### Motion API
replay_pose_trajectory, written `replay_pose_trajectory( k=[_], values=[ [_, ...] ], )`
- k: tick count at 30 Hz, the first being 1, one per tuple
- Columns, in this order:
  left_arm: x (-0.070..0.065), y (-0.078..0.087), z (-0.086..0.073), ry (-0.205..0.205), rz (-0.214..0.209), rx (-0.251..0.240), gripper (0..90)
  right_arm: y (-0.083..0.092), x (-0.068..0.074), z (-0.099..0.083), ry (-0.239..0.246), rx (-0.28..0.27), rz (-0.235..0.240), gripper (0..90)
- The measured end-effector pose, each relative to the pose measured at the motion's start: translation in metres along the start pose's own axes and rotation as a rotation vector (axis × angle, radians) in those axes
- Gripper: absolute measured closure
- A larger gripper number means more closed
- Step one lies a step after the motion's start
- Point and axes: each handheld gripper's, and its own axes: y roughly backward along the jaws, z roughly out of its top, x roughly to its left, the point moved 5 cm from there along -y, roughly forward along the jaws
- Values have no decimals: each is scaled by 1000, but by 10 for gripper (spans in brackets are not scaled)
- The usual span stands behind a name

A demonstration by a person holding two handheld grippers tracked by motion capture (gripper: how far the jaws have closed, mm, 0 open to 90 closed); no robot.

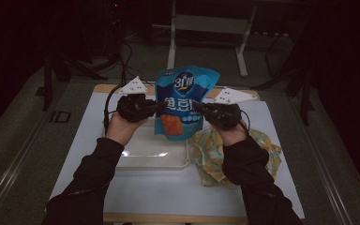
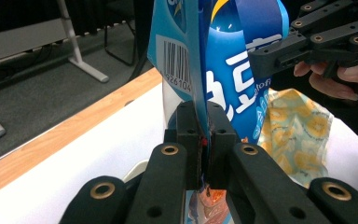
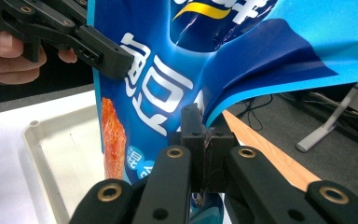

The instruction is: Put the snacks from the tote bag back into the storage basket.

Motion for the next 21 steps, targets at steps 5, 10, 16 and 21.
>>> replay_pose_trajectory(
  k=[5,10,16,21],
  values=[
    [0,6,-7,0,12,5,878,-5,7,-2,-5,-1,16,895],
    [1,11,-15,6,16,3,879,-10,14,-5,-2,0,17,895],
    [2,14,-27,-1,27,18,879,-18,22,-11,2,9,27,895],
    [4,15,-37,11,25,21,879,-24,27,-18,-5,12,37,895]
  ],
)
